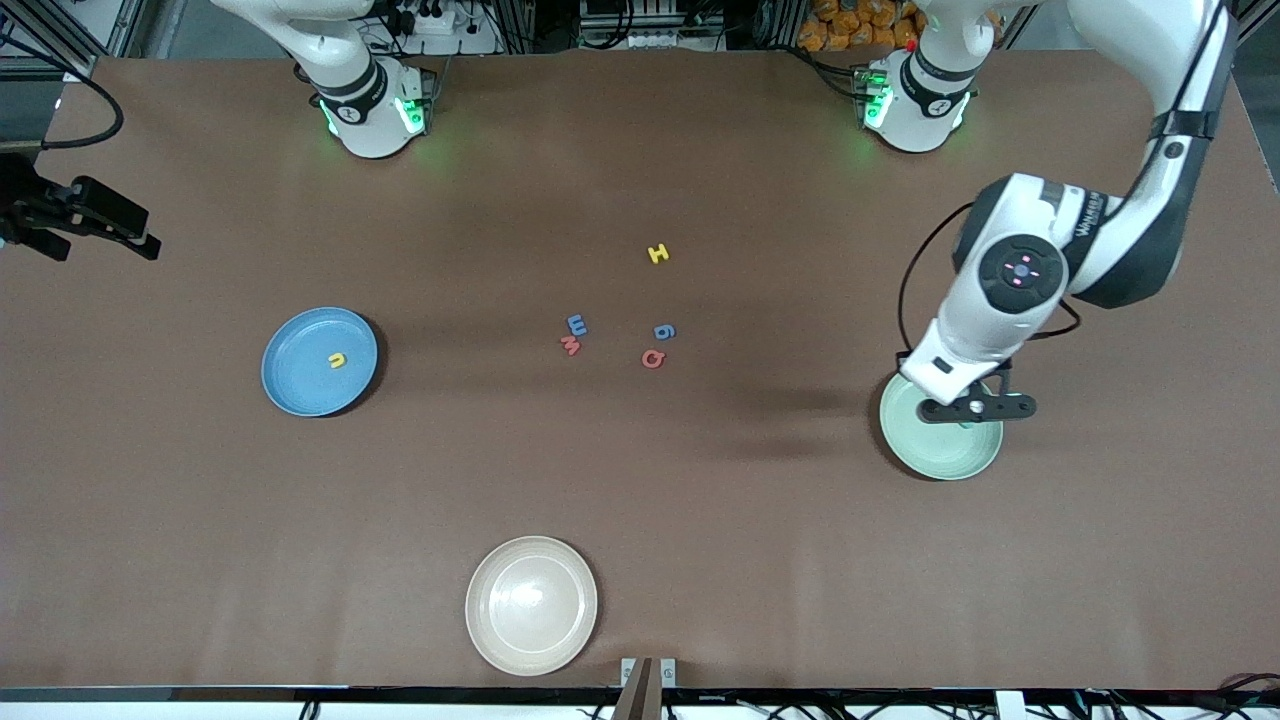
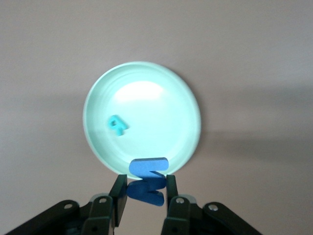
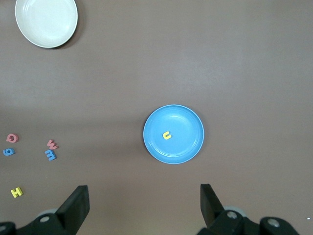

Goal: Sort upper and lower case letters into plates
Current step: 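Carry the blue M to the green plate and open the left gripper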

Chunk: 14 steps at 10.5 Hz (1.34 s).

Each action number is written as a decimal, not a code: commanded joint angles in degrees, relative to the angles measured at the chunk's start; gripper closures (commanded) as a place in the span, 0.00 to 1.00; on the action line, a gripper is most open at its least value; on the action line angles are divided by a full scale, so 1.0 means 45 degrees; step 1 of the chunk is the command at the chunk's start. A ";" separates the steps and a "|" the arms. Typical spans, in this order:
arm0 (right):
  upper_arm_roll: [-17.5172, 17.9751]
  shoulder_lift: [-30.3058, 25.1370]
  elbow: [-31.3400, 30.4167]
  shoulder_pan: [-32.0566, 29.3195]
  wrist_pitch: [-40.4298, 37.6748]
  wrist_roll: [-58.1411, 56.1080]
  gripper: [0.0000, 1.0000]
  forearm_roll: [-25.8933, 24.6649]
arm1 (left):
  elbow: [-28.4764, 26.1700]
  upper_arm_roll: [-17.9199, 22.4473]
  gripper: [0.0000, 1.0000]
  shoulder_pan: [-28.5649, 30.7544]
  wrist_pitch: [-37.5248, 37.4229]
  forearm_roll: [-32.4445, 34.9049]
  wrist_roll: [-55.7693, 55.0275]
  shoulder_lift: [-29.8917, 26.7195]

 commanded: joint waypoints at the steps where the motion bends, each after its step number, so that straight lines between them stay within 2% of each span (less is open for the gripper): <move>1: -0.0040 0.0054 0.0103 0.0042 -0.0084 0.0189 0.00 0.0148 | -0.0567 -0.0096 1.00 0.1262 0.0099 -0.0238 0.1349 0.0335; 3: -0.0040 0.0054 0.0084 0.0042 -0.0006 0.0189 0.00 0.0167 | -0.0567 0.0428 1.00 0.1522 0.0313 -0.0140 0.1746 0.0924; 8: -0.0040 0.0054 0.0084 0.0042 -0.0006 0.0208 0.00 0.0167 | -0.0080 0.0703 1.00 0.1347 0.1540 -0.0160 0.1708 0.2017; 9: -0.0040 0.0054 0.0084 0.0042 -0.0006 0.0189 0.00 0.0167 | 0.0018 0.0744 0.88 0.1308 0.1834 -0.0179 0.1611 0.2252; 10: -0.0040 0.0054 0.0084 0.0023 -0.0006 0.0189 0.00 0.0167 | 0.0174 0.0744 0.71 0.1269 0.1934 -0.0160 0.1590 0.2351; 11: -0.0040 0.0054 0.0084 0.0023 -0.0006 0.0208 0.00 0.0167 | 0.0214 0.0744 0.39 0.1268 0.1935 -0.0160 0.1590 0.2429; 12: -0.0040 0.0074 0.0084 0.0023 -0.0006 0.0208 0.00 0.0167 | 0.0272 0.0744 0.00 0.1268 0.1954 -0.0140 0.1609 0.2430; 14: -0.0040 0.0113 0.0084 0.0023 -0.0006 0.0208 0.00 0.0167 | 0.0312 0.0705 0.00 0.0880 0.1935 -0.0159 0.1358 0.2391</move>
